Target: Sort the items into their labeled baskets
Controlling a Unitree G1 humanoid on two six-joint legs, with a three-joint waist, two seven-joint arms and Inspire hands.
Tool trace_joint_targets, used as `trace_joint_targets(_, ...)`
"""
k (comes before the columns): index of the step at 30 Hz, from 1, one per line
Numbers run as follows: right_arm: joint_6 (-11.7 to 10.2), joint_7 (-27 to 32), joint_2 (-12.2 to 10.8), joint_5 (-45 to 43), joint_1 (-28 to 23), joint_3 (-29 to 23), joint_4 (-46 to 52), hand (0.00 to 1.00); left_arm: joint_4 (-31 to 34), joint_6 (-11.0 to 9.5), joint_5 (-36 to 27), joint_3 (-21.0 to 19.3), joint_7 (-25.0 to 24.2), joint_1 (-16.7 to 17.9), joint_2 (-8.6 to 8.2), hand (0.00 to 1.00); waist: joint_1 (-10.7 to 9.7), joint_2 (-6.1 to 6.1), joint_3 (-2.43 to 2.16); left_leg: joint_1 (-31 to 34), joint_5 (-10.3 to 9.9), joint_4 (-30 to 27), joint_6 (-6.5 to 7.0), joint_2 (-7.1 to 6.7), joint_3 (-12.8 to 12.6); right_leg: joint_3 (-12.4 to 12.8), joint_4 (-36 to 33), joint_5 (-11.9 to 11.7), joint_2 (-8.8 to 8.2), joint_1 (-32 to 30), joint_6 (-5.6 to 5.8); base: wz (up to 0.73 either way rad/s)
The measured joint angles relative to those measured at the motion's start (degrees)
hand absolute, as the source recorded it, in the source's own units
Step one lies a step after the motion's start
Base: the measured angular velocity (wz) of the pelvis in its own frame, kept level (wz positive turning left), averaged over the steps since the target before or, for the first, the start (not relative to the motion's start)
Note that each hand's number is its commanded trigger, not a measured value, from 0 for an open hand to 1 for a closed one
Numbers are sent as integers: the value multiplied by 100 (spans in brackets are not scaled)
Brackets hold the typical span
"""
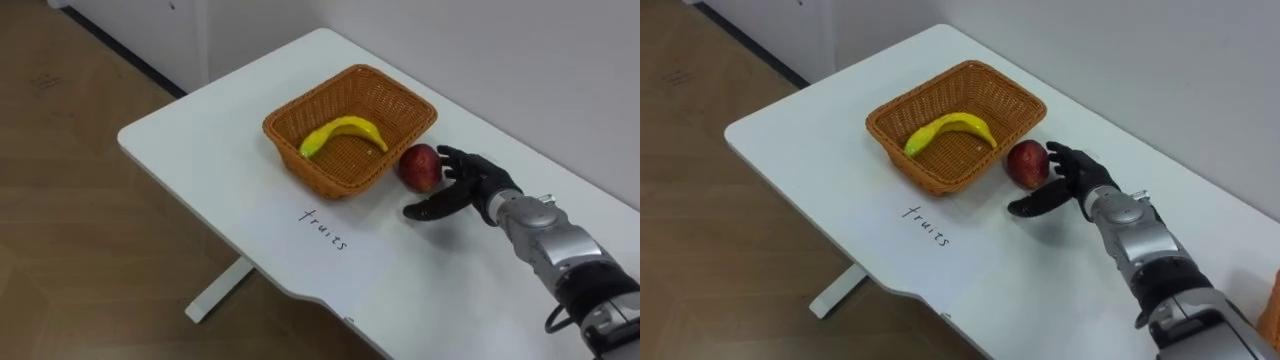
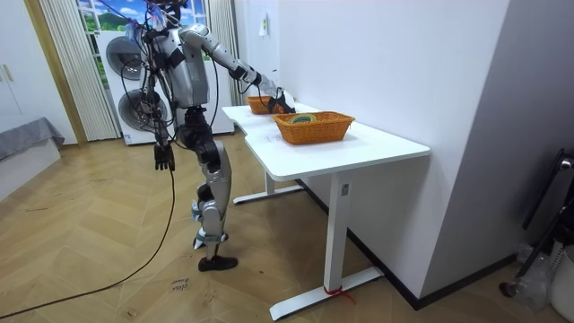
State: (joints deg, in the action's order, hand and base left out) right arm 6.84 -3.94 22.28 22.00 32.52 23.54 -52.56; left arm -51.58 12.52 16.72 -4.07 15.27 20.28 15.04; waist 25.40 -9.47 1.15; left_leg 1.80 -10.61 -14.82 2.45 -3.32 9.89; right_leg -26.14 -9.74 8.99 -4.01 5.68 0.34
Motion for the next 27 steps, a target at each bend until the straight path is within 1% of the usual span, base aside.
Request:
trace_joint_targets(5, -2, 2, 29, 138, 4, -2, -9, 0, -4, -6, -34, 5, 0, 25, 0, 0, 7, -1, -1, 26, -1, -20, -1, 0, 6, -12, -6, -1, 0, -15, -2, 1)
trace_joint_targets(11, -11, 20, 58, 140, 17, -2, -32, 0, -7, -11, -38, 107, 5, 46, 4, 0, 10, 0, -1, 115, -3, -97, -4, -7, 43, -66, -23, -7, -4, -59, -11, 3)
trace_joint_targets(16, -81, 74, 58, 141, 17, -1, -57, 0, -26, -14, -36, 108, 14, 47, 4, 0, 15, 18, 12, 143, -8, -116, -9, -8, 51, -67, -25, -11, -3, -78, -16, 0)
trace_joint_targets(18, -122, 145, 59, 143, 19, -2, -56, 0, -25, -29, -35, 108, 24, 47, 4, 0, 19, 58, 36, 179, -51, -191, -32, -8, 69, -82, -34, -12, 5, -80, -17, 0)
trace_joint_targets(21, -156, 239, 63, 144, 21, -3, -57, 0, -24, -37, -35, 108, 26, 49, 4, 0, 20, 84, 35, 252, -61, -248, -35, -11, 94, -97, -62, -12, 5, -125, -17, 4)
trace_joint_targets(27, -196, 330, 62, 195, 21, -2, -60, 0, -24, -44, -35, 108, 27, 50, 5, 0, 36, 92, 37, 307, -56, -277, -39, -11, 98, -98, -97, -12, 0, -185, -17, 0)
